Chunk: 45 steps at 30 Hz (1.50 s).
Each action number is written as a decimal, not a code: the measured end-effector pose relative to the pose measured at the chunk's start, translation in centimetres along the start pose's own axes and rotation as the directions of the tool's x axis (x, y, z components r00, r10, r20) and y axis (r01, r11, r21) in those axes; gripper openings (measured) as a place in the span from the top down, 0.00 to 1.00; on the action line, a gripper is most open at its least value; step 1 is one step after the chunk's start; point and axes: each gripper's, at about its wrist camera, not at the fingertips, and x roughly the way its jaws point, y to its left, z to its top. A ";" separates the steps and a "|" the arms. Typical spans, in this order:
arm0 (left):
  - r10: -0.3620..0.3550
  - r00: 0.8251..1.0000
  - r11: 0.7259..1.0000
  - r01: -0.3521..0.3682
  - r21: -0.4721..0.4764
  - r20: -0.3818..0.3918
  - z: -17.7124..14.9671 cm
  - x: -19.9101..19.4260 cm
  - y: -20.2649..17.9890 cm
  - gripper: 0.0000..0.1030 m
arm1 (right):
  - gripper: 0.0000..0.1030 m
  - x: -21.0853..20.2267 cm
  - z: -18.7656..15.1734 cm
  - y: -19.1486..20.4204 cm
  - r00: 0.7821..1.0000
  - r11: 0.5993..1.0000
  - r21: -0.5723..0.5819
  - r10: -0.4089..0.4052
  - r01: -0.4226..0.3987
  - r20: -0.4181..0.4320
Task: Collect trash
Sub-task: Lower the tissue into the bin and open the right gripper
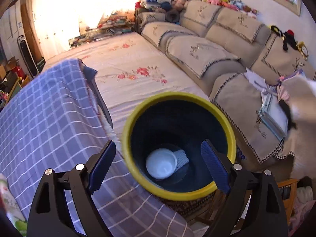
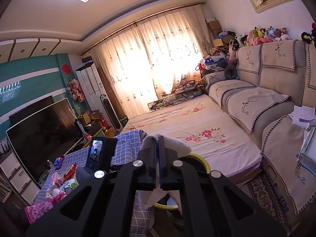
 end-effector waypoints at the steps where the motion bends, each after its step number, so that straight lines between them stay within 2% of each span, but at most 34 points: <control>1: -0.001 1.000 1.000 0.001 -0.008 0.028 -0.4 -1.8 0.5 0.11 | 0.98 0.0 -0.1 0.1 1.000 1.000 -0.002 0.004 -0.004 -0.001; 5: 0.029 0.989 0.999 -0.024 -0.038 0.142 -2.3 -8.4 2.3 0.07 | 0.98 0.2 0.0 0.7 1.000 1.000 -0.005 0.017 -0.017 -0.007; 7: 0.065 0.978 0.997 -0.054 -0.061 0.199 -3.7 -11.9 3.8 0.07 | 0.98 0.5 0.0 1.1 1.000 1.000 -0.008 0.024 -0.024 -0.013; 11: 0.170 0.937 0.981 -0.133 -0.139 0.305 -7.0 -18.8 7.2 0.05 | 0.98 1.8 0.0 2.3 0.998 0.999 -0.017 0.042 -0.043 -0.039; 14: 0.269 0.897 0.955 -0.200 -0.221 0.350 -9.6 -23.7 10.2 0.05 | 0.98 2.9 -0.1 3.1 0.997 0.998 -0.024 0.052 -0.053 -0.056; 15: 0.312 0.878 0.939 -0.228 -0.256 0.362 -10.8 -25.5 11.5 0.05 | 0.98 3.3 -0.1 3.3 0.997 0.998 -0.026 0.052 -0.054 -0.063; 19: 0.438 0.825 0.882 -0.319 -0.346 0.358 -14.1 -29.3 15.1 0.05 | 0.98 5.6 -0.6 4.1 0.994 0.999 -0.029 0.042 -0.045 -0.102; 21: 0.488 0.804 0.852 -0.354 -0.386 0.340 -15.8 -30.6 16.9 0.05 | 0.98 7.3 -1.0 4.3 0.992 0.999 -0.030 0.026 -0.030 -0.127; 24: 0.539 0.785 0.809 -0.382 -0.446 0.305 -18.0 -31.7 19.5 0.05 | 0.98 9.6 -1.7 4.3 0.986 1.000 -0.028 -0.005 0.000 -0.167; 28: 0.571 0.774 0.770 -0.390 -0.505 0.274 -21.0 -32.6 22.3 0.05 | 0.98 12.7 -2.7 3.7 0.974 0.998 -0.023 -0.058 0.055 -0.220; 32: 0.579 0.775 0.751 -0.386 -0.537 0.254 -22.9 -32.8 24.0 0.05 | 0.98 16.2 -3.8 2.7 0.952 0.993 -0.026 -0.118 0.115 -0.283; 37: 0.574 0.783 0.745 -0.378 -0.550 0.241 -24.1 -32.1 24.5 0.05 | 0.98 20.7 -6.0 1.7 0.909 0.984 -0.052 -0.178 0.172 -0.376; 42: 0.571 0.788 0.741 -0.372 -0.559 0.232 -25.0 -31.7 24.8 0.05 | 0.96 24.7 -7.9 1.2 0.857 0.972 -0.080 -0.234 0.223 -0.459; 43: 0.570 0.789 0.740 -0.371 -0.561 0.230 -25.1 -31.7 24.9 0.05 | 0.94 25.5 -8.1 1.1 0.843 0.968 -0.089 -0.248 0.235 -0.477; 45: 0.570 0.789 0.739 -0.371 -0.562 0.228 -25.2 -31.6 24.9 0.05 | 0.79 26.6 -8.7 0.8 0.820 0.962 -0.096 -0.268 0.255 -0.506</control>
